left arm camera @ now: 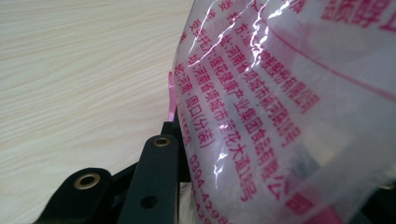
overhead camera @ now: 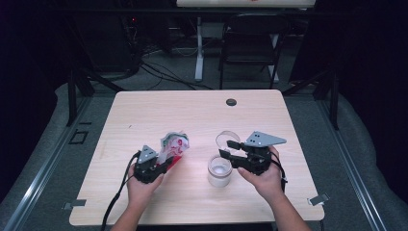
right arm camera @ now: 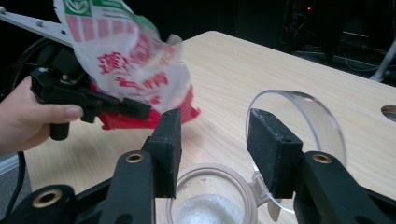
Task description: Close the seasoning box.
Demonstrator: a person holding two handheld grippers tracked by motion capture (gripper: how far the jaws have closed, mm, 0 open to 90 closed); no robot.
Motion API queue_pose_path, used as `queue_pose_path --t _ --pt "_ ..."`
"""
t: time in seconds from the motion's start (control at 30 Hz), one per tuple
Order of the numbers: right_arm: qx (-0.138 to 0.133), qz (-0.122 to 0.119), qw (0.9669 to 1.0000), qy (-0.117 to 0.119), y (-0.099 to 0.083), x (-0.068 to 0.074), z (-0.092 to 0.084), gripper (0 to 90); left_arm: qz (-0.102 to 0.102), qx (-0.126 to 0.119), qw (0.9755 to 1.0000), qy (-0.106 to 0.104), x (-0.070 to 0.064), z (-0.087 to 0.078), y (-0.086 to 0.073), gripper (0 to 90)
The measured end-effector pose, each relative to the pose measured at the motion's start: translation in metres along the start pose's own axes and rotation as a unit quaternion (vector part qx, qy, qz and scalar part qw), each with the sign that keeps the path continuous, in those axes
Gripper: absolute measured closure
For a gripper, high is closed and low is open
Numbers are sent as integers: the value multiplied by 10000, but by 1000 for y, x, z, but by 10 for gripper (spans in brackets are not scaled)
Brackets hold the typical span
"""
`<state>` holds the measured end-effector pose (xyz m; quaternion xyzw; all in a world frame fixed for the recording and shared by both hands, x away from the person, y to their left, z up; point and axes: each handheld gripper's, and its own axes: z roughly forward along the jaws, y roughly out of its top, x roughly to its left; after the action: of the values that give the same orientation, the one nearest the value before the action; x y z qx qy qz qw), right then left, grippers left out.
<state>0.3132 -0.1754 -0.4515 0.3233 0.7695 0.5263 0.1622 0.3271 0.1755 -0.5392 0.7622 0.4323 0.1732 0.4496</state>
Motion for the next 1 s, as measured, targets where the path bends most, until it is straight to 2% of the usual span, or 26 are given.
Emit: queue_pose_path --t 0.13,0.17,0.2,0.27,0.53,0.67,0.73,0.8,1.0 --pt "-94 56 9999 -91 1 -3 -3 507 -176 -41 9997 169 16 -12 -6 740" --pt "-125 90 9998 -104 1 -4 -4 503 -176 -41 9997 169 16 -12 -6 740" --pt "-142 103 9998 -116 1 -4 -5 498 -295 -72 9992 244 24 -18 -9 740" --pt "-161 123 9997 -147 2 -5 -6 491 -378 -91 9987 331 31 -24 -12 740" --pt "-146 57 9997 -193 3 -7 -8 481 -613 -155 9956 685 54 -43 -25 739" --pt "-149 -55 9996 -228 2 -7 -10 494 -739 -171 9935 853 62 -47 -30 738" --pt "-116 -83 9995 -272 2 -8 -11 505 -760 -139 9918 1017 66 -48 -34 739" --pt "-132 -64 9995 -280 1 -9 -11 507 -874 -150 9904 1065 69 -48 -37 739" --pt "-139 -61 9992 -360 1 -10 -11 495 -859 -85 9889 1212 72 -45 -40 739"
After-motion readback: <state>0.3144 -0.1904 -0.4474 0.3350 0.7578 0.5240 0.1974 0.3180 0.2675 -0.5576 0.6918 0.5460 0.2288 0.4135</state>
